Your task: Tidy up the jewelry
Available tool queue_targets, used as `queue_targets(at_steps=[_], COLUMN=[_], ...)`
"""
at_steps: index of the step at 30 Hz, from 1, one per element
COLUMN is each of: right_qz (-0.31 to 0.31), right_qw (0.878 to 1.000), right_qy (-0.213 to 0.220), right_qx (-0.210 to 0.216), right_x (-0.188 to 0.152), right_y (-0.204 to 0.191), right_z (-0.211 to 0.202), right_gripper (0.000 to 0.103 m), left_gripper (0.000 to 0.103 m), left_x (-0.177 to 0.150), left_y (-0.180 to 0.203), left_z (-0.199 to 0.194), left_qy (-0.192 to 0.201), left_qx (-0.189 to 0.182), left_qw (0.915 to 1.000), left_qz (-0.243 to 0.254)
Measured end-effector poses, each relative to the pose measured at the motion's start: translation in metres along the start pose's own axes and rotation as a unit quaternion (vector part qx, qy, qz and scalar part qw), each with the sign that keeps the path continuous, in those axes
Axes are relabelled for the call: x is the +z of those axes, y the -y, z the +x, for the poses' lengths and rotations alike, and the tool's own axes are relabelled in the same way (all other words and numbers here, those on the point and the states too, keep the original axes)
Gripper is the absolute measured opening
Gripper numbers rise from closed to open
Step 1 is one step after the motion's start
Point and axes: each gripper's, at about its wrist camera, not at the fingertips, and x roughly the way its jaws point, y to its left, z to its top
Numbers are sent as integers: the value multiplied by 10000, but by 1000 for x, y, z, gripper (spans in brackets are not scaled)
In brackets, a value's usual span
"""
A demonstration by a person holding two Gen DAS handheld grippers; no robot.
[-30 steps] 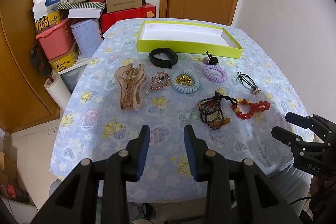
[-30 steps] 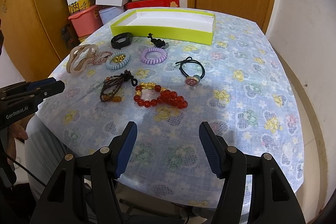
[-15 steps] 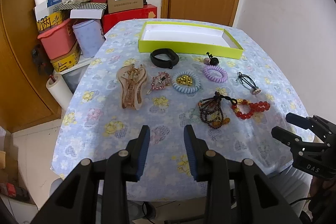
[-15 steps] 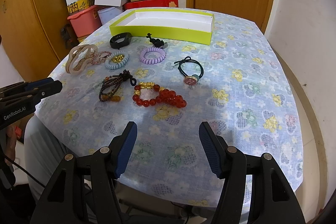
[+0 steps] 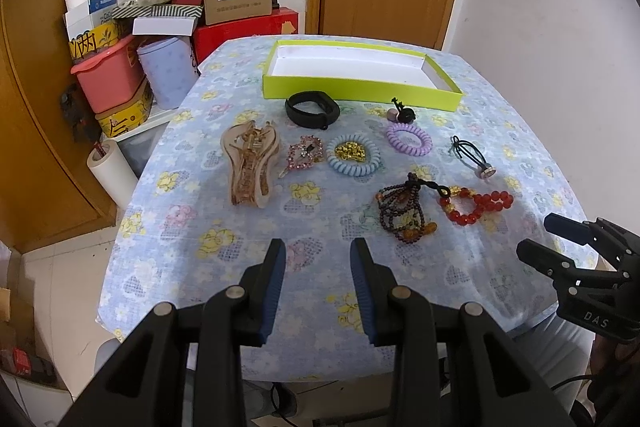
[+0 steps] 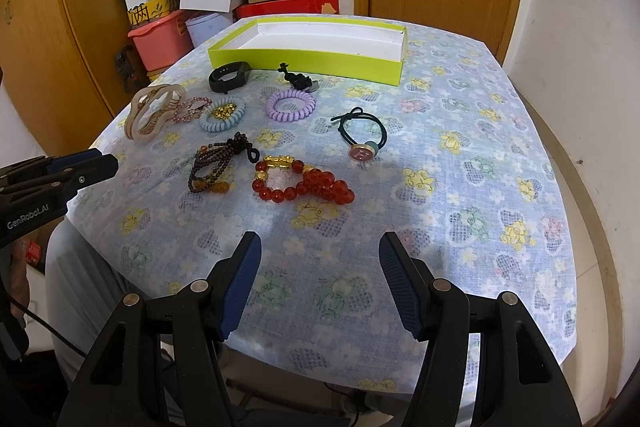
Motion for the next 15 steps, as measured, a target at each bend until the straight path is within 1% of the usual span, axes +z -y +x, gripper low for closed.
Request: queue_targets(at_steps=[15], right_qz=[8], right_qw=[10000], right_qy=[20], right_qx=[23], right_x=[0], right_y=[0], right_z=[0], right_gripper=[62], left_gripper=[35], left_x=[1], left_y=[3], left_z=[-1], left_qy=[20], left_qx=[-34], left_qw=[10000], left_qz=[49])
